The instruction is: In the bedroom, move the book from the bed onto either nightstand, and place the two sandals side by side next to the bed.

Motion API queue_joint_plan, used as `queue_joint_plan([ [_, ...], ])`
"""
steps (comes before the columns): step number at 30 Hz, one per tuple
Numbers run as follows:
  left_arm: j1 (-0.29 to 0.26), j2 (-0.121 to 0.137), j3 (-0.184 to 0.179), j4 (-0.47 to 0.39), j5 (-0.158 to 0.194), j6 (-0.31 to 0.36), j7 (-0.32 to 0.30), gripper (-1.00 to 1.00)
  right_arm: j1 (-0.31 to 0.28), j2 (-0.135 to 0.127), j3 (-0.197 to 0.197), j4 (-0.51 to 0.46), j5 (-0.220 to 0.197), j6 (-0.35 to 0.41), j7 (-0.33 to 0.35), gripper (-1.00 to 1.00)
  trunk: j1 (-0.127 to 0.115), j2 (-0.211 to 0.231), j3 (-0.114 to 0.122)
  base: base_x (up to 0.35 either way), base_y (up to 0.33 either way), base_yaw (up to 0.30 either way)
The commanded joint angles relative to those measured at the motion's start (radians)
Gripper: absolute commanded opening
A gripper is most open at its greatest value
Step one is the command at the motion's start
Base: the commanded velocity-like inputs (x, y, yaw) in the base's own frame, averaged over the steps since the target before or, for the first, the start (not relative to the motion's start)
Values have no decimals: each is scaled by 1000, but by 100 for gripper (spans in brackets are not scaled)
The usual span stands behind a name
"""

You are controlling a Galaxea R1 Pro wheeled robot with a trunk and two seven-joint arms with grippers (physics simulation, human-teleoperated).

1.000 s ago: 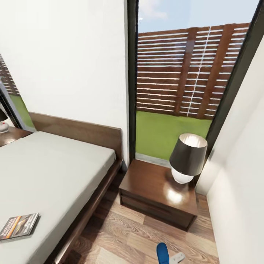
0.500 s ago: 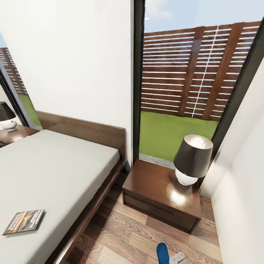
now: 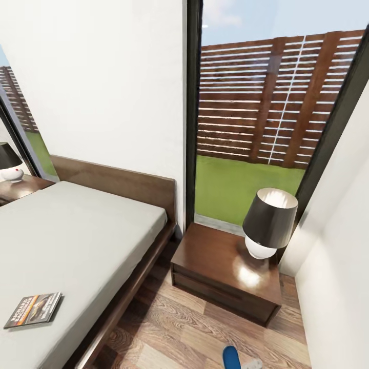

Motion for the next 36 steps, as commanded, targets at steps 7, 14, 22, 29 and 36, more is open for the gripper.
queue_joint_plan([
  [7, 7, 0, 4, 1, -3, -5, 1, -100, 0, -18, -1, 73, 8, -42, 4, -100, 0, -1, -1, 0, 0, 0],
  [14, 22, 0, 5, 1, 1, -6, 1, -100, 0, -22, -1, 95, 7, -72, 4, -100, 0, -1, -1, 0, 0, 0],
  [22, 32, 0, 6, 1, 3, -6, 1, -100, 0, -22, -1, 116, 6, -82, 4, -100, 0, -1, -1, 0, 0, 0],
  [29, 44, -1, 6, 1, 2, -18, 1, -100, 0, -25, -2, 174, 7, -90, 0, -100, 0, -1, -1, 0, 0, 0],
  [36, 49, -1, 6, 1, 1, -41, 1, -100, 0, -22, -1, 191, 8, -106, -5, -100, 0, -1, -1, 0, 0, 52],
])
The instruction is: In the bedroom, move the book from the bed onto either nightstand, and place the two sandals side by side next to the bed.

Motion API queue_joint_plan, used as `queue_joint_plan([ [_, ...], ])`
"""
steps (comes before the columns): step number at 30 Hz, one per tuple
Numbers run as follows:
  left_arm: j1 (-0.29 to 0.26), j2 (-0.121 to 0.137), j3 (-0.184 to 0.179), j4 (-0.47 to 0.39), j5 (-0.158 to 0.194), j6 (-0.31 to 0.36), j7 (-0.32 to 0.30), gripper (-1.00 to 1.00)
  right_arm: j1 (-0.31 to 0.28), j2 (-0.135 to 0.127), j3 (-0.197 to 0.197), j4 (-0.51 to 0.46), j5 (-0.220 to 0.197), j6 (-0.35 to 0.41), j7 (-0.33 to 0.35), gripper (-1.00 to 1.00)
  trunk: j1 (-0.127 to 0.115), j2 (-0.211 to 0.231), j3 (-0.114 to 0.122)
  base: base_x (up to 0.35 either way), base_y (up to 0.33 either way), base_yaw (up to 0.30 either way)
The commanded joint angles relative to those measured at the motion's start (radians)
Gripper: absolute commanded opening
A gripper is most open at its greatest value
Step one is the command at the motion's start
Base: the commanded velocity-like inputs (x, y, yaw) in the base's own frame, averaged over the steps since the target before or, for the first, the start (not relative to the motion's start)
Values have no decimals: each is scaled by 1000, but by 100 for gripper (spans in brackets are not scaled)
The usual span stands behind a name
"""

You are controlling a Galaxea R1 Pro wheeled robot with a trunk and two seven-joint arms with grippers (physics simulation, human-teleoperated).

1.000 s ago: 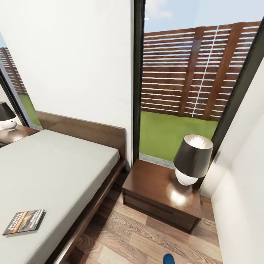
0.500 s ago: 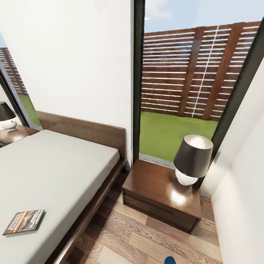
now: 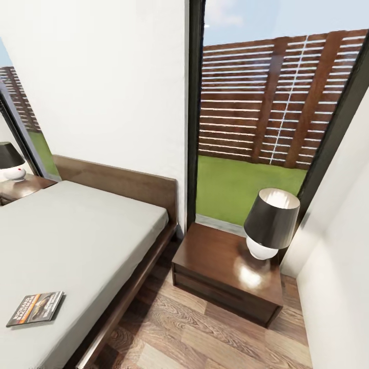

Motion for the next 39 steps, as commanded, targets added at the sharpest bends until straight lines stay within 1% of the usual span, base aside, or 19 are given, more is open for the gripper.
queue_joint_plan([
  [1, -1, 0, 4, 1, -5, -5, 1, -100, 0, 0, -1, -2, 9, 4, 3, -100, 0, -1, -1, 0, 0, 186],
  [12, 0, 0, 4, 1, -6, -8, 1, -100, 0, 1, -1, 0, 9, 0, -2, -100, 0, -1, -1, 0, -2, 251],
  [16, 0, -1, 4, 1, -6, -8, 1, -100, 0, 1, 0, 0, 9, 0, -2, -100, 0, -1, -1, 0, -107, 236],
  [21, 1, -2, 4, 1, -6, -9, 1, -100, 0, 0, -1, 0, 8, 0, -3, -100, 0, -1, -1, 0, -122, 95],
  [30, 2, -4, 3, 1, -7, -9, 1, -100, 0, 1, -1, 0, 8, 0, -3, -100, 0, -1, -1, 0, -27, 54],
  [39, 2, -5, 4, 1, -7, -10, 1, -100, 0, 5, -1, 0, 8, 0, -4, -100, 0, -1, -1, 0, -4, 185],
])
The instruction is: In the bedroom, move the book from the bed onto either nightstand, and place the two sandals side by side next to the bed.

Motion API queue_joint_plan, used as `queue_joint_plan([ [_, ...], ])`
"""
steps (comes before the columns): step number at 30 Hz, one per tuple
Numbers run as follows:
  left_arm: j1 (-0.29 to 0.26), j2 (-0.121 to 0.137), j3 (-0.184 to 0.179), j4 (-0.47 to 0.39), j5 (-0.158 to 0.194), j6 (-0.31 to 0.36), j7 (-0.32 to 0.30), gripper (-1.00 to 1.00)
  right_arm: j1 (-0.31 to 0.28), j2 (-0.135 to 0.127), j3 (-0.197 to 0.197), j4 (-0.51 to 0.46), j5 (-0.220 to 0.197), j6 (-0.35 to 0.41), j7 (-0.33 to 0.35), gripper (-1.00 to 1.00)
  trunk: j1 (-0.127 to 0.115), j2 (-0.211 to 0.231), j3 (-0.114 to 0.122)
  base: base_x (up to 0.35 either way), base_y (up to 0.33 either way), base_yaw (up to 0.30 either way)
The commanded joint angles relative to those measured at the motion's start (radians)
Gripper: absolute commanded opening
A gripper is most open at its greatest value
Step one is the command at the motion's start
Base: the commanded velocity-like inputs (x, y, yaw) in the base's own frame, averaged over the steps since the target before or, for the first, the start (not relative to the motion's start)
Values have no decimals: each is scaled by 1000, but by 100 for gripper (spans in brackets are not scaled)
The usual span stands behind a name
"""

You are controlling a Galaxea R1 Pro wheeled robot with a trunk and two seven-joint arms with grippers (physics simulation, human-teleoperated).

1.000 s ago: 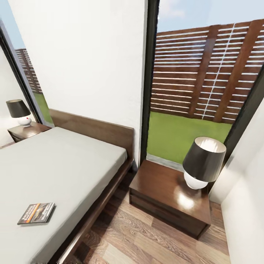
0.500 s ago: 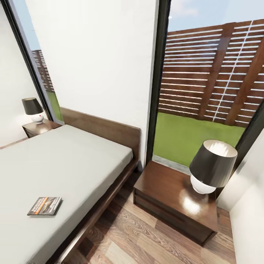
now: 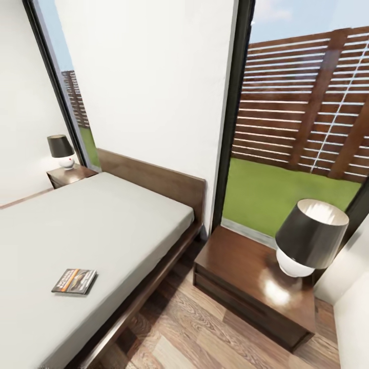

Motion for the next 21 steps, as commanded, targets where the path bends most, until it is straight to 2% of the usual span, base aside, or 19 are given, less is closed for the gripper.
queue_joint_plan([
  [1, -1, 0, 4, 1, -5, -4, 1, -100, 0, 0, -1, -3, 9, 6, 4, -100, 0, -1, -1, 0, -1, 225],
  [21, 0, -12, 3, 1, -8, -7, 1, -100, 1, 3, 0, -3, 9, 6, 3, -100, 0, -1, -1, -11, 0, 254],
])
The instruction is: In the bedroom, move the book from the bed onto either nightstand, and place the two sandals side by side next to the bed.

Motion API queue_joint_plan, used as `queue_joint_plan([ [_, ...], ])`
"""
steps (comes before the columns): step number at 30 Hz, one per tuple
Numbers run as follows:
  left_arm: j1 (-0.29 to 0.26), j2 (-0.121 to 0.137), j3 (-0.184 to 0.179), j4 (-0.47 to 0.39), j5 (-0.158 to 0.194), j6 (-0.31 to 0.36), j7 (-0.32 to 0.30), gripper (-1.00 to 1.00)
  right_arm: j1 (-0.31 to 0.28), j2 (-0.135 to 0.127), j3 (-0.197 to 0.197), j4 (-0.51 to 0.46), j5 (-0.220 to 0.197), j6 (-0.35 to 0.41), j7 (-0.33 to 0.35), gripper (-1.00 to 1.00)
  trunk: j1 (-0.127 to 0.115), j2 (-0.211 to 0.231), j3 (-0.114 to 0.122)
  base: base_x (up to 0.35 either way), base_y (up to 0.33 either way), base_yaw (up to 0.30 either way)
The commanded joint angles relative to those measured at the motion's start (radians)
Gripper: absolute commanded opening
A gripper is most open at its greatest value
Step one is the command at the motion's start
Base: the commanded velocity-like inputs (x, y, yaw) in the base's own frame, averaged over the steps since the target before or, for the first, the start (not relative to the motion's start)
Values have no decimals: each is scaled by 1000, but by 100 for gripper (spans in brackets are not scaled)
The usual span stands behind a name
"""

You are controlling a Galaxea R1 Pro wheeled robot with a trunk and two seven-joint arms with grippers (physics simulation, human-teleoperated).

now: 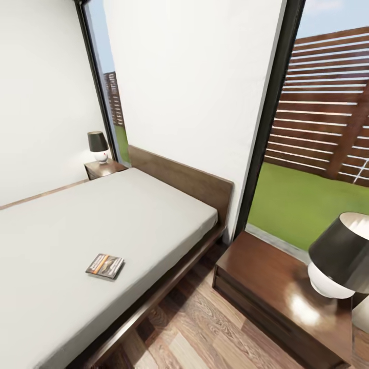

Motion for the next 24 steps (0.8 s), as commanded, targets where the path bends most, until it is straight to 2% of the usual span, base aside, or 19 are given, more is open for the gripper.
queue_joint_plan([
  [1, -1, 0, 4, 1, -6, -4, 1, -100, 0, 0, -1, -3, 8, 6, 4, -100, 0, -1, -1, -81, 0, 271],
  [24, -1, 0, 5, 1, -6, -4, 1, -100, 0, 0, -1, -2, 8, 6, 4, -100, 0, -1, -1, -67, -5, 274],
])
